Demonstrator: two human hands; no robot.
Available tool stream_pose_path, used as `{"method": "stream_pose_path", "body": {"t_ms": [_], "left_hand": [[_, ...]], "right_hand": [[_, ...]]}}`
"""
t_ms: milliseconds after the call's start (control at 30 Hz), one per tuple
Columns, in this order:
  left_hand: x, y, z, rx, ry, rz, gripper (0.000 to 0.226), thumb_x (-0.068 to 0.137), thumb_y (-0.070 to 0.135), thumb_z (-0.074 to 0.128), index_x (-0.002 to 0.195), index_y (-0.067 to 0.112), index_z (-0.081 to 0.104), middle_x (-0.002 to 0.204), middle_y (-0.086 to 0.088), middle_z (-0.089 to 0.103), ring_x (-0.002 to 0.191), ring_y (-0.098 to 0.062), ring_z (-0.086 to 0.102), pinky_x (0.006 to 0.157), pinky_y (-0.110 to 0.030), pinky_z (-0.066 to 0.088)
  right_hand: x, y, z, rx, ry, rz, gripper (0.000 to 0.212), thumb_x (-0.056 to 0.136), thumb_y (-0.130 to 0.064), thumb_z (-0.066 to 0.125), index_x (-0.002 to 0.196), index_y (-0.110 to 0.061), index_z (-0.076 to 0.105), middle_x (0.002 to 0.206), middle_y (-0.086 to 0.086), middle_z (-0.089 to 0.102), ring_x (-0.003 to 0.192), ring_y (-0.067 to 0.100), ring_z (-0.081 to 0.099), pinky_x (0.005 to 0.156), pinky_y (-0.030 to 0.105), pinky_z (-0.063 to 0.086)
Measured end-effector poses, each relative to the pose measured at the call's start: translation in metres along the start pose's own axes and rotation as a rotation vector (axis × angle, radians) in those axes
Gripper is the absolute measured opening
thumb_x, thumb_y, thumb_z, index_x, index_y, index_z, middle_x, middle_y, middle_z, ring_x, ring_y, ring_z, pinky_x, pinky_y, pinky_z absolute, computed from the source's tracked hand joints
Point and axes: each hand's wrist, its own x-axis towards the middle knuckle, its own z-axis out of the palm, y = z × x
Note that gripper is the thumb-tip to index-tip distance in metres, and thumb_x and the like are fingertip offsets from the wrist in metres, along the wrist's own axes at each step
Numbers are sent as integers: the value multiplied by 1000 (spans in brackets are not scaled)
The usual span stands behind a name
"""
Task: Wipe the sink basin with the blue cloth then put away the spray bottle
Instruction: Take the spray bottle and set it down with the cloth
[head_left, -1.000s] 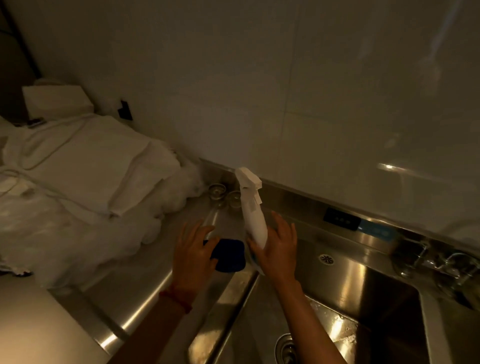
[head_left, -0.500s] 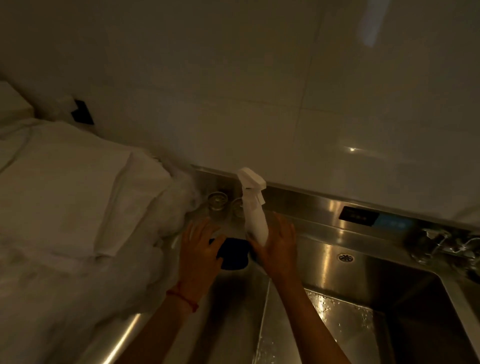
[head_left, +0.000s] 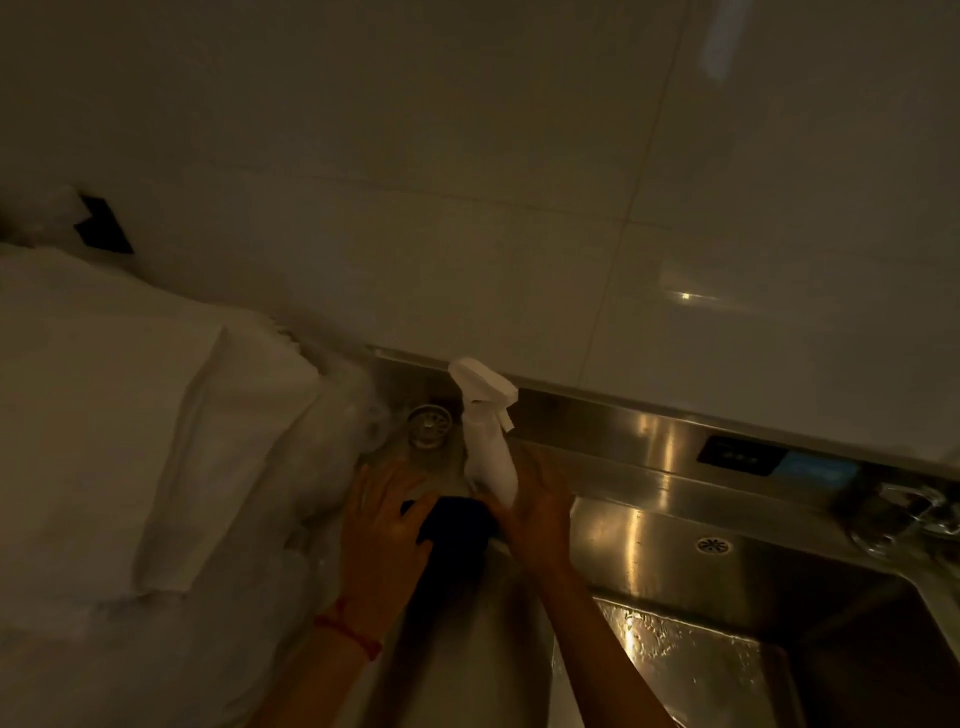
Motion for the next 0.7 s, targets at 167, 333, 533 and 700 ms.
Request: {"method": "stream_pose_path", "body": {"t_ms": [167,333,533,700], "left_hand": [[10,-8,11,8,1,-13,57,26,2,93,79,2,74,93,-23,71,92,-45,64,80,-67,44],[16,-14,23,5,20,2,55,26,1,92,78,2,74,90,-22,71,89,-44,65,79,-66,45],[17,-19,35,-23,20,10,56,23,-1,90,76,2,74,90,-22,71,90,-44,65,79,-65,47],[18,-19,39,-35,15,4,58,21,0,91,76,3,74,92,-21,71,92,-42,64,78,-64,48]], "right_hand": [[23,5,9,24,-34,-79,70,79,-37,74,138,-12,45,146,10,39,136,30,31,112,46,28],[41,13,16,119,-40,-74,63,76,-31,78,131,-13,54,147,10,37,136,31,32,110,46,29],[59,18,18,171,-119,-15,56,77,-31,77,127,-15,58,154,6,26,142,28,20,114,50,23],[74,22,12,22,-147,-41,62,81,-32,72,135,-14,48,155,10,20,144,30,15,117,53,14]]}}
